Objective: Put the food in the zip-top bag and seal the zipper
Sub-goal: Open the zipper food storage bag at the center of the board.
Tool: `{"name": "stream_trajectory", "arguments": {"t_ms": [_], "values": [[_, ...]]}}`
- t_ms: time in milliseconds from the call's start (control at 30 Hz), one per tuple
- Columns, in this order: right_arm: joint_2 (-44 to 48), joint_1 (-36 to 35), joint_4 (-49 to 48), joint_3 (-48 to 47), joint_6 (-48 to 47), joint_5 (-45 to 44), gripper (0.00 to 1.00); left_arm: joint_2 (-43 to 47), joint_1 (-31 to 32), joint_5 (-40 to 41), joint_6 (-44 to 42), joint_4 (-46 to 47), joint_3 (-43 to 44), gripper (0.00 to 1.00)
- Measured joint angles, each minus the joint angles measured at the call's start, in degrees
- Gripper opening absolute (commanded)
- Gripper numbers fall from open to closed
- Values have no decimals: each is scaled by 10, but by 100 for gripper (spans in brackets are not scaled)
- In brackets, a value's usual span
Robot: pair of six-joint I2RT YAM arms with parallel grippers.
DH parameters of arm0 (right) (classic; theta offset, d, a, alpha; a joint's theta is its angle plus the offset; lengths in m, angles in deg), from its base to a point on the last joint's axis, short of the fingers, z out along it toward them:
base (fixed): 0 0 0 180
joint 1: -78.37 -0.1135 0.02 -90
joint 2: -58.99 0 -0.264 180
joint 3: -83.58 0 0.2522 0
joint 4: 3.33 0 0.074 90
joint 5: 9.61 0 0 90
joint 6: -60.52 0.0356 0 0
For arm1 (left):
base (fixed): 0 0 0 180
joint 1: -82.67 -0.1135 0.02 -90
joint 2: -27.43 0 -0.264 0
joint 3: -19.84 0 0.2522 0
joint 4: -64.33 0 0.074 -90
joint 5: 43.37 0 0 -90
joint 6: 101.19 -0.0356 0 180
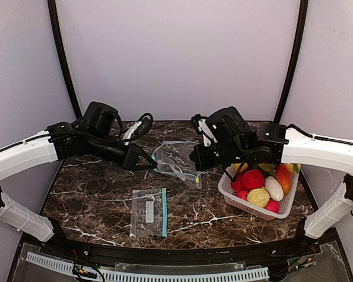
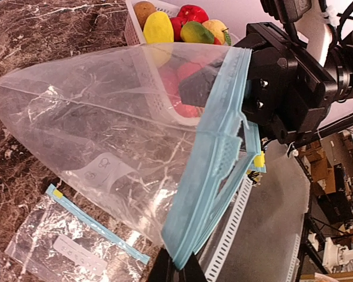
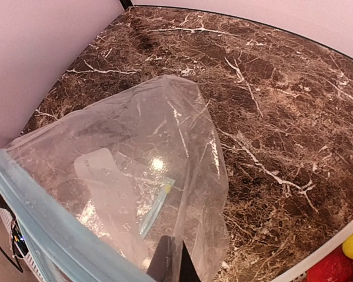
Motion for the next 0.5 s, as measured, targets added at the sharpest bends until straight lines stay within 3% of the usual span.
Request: {"name": "stream_trajectory", "arguments": {"t_ms": [100, 167, 333, 500], "values": [[-12, -3, -1, 0, -10, 10, 0, -7, 0, 29, -19, -8, 6, 14], [-20, -3, 0, -1, -14, 15, 0, -7, 0, 49, -33, -16, 14, 23], [-39, -4, 0, -13, -27, 24, 0, -7, 0, 87, -77, -32, 32, 55], [-54, -7, 6, -33, -40, 30, 0, -7, 0, 120, -125, -64, 65, 81]]}}
